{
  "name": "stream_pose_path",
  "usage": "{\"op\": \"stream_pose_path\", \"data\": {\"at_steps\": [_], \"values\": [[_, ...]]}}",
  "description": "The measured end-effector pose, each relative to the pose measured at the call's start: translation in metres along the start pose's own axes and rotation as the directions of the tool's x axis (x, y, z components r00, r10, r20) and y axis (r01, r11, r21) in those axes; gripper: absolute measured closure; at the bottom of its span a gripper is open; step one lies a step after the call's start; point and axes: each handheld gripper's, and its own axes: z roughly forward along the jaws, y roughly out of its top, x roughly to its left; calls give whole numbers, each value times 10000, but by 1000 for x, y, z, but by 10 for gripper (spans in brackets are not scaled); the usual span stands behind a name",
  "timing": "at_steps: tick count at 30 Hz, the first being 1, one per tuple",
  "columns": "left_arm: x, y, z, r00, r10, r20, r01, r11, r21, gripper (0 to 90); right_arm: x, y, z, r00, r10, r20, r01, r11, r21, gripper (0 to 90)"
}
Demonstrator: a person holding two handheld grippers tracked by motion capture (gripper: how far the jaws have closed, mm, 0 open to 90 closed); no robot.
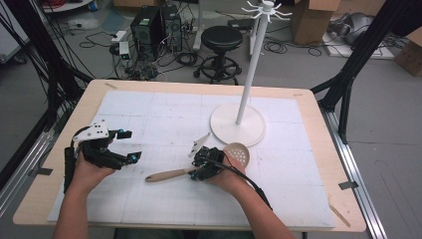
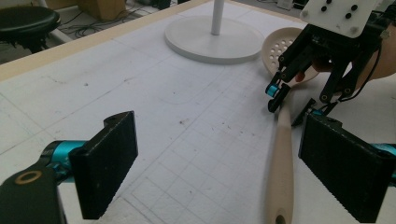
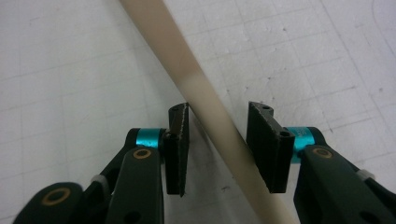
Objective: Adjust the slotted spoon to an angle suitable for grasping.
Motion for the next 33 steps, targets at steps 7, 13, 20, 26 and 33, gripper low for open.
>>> {"op": "stream_pose_path", "data": {"at_steps": [7,13,20,26,33], "values": [[-1,0,3,10000,22,81,-23,10000,46,124,3,-4,-7,9995,100,286,-110,9994,342,676],[-2,0,3,9999,59,92,-60,9999,89,124,2,-16,-15,9992,232,338,-247,9988,423,751],[-1,0,3,9999,74,120,-75,9999,131,124,-5,-39,-31,9951,785,596,-806,9962,328,757],[-2,-1,6,9999,28,151,-31,9998,173,124,-15,-57,-44,9893,1209,813,-1242,9916,363,750],[-2,-1,7,9998,-92,176,90,9999,146,121,-14,-48,-54,9908,1013,893,-957,9933,-651,615]]}}
